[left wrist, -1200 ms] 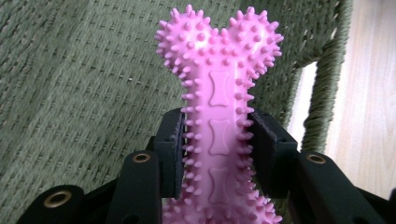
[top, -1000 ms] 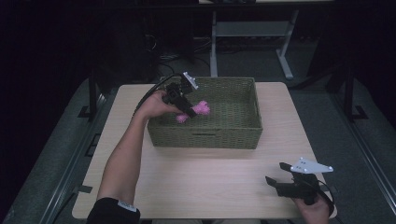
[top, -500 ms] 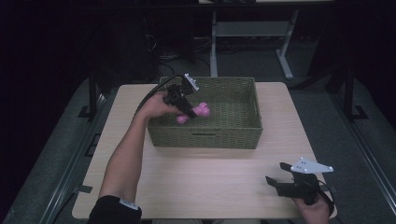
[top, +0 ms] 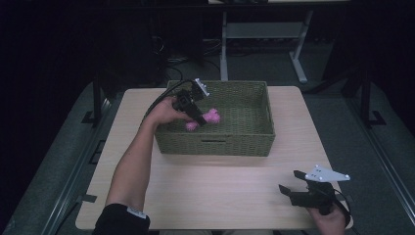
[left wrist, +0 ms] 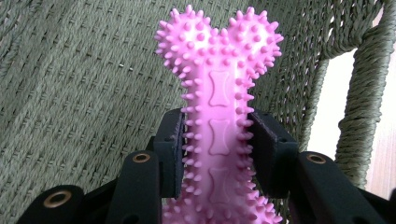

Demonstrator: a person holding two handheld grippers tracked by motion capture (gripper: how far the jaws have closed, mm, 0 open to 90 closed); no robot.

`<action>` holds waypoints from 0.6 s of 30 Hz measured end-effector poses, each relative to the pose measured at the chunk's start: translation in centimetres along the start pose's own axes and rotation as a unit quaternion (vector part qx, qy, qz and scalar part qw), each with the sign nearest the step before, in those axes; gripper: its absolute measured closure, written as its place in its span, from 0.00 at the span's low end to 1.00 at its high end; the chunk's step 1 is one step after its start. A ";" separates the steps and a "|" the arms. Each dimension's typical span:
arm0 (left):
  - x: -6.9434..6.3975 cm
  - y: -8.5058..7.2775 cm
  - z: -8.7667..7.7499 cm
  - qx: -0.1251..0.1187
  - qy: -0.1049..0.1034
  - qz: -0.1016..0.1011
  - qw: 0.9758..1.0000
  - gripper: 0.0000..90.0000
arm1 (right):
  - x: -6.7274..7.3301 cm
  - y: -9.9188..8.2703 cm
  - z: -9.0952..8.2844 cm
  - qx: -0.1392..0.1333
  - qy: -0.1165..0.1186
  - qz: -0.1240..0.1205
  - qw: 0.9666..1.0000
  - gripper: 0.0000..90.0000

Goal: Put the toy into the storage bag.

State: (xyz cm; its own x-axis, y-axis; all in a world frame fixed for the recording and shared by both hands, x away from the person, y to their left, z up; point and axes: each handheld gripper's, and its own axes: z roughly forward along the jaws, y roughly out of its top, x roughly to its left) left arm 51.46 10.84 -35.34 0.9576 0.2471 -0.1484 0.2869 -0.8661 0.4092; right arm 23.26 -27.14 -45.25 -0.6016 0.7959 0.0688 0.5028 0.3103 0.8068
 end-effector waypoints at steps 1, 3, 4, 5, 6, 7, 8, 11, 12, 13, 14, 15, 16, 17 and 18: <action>0.0 0.0 0.0 0.001 -0.001 -0.001 1.000 0.65 | 0.0 0.0 0.0 0.000 0.001 -0.001 1.000 0.24; 0.0 0.0 0.1 0.003 -0.001 -0.001 1.000 0.65 | 0.0 0.0 0.0 0.001 0.000 -0.001 1.000 0.24; 0.0 0.0 0.1 0.003 -0.002 -0.001 1.000 0.65 | 0.0 0.0 0.0 0.001 0.001 -0.001 1.000 0.24; 0.0 0.0 0.2 0.004 -0.001 -0.002 1.000 0.65 | 0.0 0.0 0.0 0.001 0.000 -0.001 1.000 0.24; 0.0 0.0 0.2 0.004 -0.001 -0.002 1.000 0.65 | 0.0 0.0 0.0 0.001 0.000 -0.001 1.000 0.24; 0.0 0.0 0.2 0.006 -0.002 -0.001 1.000 0.65 | 0.0 0.0 0.0 0.000 0.000 -0.001 1.000 0.24; 0.0 0.0 0.3 0.006 -0.002 -0.001 1.000 0.65 | 0.0 0.0 0.0 0.000 0.000 -0.001 1.000 0.24; 0.1 0.0 0.4 0.005 -0.002 -0.003 1.000 0.65 | 0.0 0.0 0.0 -0.001 -0.001 -0.002 1.000 0.24; 0.1 0.0 0.4 0.005 -0.002 -0.003 1.000 0.65 | 0.0 0.0 0.0 0.000 -0.001 -0.002 1.000 0.24; 0.1 0.0 0.4 0.005 -0.003 -0.004 1.000 0.65 | 0.0 0.0 0.0 0.000 -0.001 -0.002 1.000 0.24; 0.2 0.0 0.4 0.005 -0.004 -0.005 1.000 0.65 | 0.0 0.0 0.0 -0.001 -0.001 -0.002 1.000 0.24; 0.2 0.0 0.4 0.007 -0.006 -0.005 1.000 0.65 | 0.0 0.0 0.0 -0.001 -0.001 -0.002 1.000 0.24; 0.3 0.0 0.4 0.007 -0.007 -0.005 1.000 0.65 | 0.0 0.0 0.0 -0.001 -0.001 -0.002 1.000 0.24; 0.3 0.0 0.4 0.008 -0.006 -0.005 1.000 0.64 | -0.1 0.0 0.0 -0.001 -0.001 -0.002 1.000 0.24; 0.3 0.0 0.4 0.008 -0.006 -0.005 1.000 0.64 | -0.1 0.0 0.0 -0.001 -0.001 -0.002 1.000 0.24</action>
State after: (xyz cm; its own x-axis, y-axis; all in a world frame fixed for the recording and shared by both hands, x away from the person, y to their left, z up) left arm 51.77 10.72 -35.79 0.9539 0.2509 -0.1645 0.2967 -0.8703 0.3931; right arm 23.27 -27.20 -45.28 -0.6023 0.7956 0.0654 0.4998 0.3119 0.8080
